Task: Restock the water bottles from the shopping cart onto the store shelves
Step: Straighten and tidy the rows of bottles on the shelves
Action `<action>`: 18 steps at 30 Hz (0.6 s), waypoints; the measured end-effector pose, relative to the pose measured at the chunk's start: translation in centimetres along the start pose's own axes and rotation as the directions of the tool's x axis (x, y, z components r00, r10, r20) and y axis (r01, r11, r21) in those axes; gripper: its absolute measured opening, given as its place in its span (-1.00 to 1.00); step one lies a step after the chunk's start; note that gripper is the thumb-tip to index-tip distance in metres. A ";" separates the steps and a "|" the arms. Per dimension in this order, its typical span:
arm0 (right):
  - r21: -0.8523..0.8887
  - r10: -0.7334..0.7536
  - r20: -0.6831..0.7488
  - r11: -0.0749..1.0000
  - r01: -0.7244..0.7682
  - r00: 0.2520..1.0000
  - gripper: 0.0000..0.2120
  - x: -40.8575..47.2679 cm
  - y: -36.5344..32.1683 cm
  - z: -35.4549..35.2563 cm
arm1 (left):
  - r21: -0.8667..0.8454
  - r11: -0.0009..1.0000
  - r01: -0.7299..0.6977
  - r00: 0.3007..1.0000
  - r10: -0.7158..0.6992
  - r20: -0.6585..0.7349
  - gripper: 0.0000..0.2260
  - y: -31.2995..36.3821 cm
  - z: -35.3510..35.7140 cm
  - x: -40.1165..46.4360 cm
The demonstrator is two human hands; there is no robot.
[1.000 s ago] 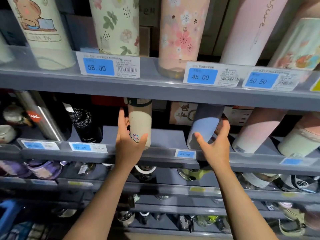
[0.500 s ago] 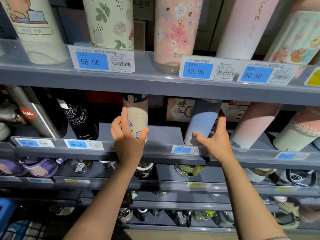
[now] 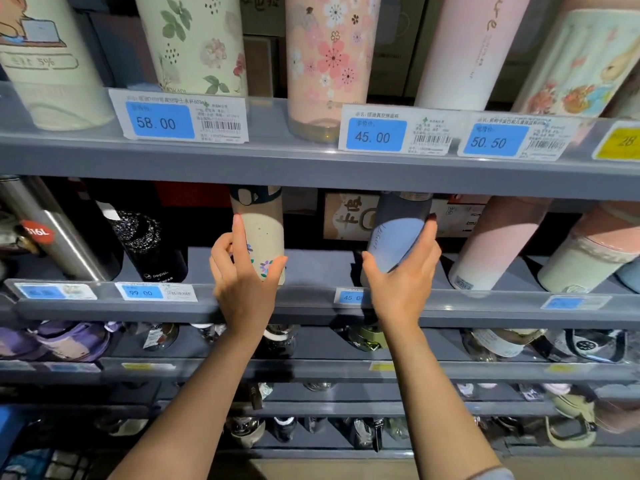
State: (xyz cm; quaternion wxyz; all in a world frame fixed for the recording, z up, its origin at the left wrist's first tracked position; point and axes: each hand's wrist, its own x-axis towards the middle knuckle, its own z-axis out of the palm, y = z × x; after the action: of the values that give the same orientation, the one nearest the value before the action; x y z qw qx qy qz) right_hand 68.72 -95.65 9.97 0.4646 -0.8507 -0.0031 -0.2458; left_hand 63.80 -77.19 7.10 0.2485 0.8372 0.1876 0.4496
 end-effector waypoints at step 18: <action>0.026 -0.015 0.114 1.000 0.012 0.993 -0.11 0.6 1.7 -1.0 | -0.096 0.995 0.009 0.999 -0.004 0.044 -0.11 -0.1 -0.8 0.0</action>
State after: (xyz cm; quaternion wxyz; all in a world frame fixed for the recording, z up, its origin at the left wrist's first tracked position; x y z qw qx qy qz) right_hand 69.24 -97.54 9.39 0.4726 -0.8574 -0.0387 -0.1998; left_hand 63.10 -76.89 7.41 0.2941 0.8332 0.1630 0.4391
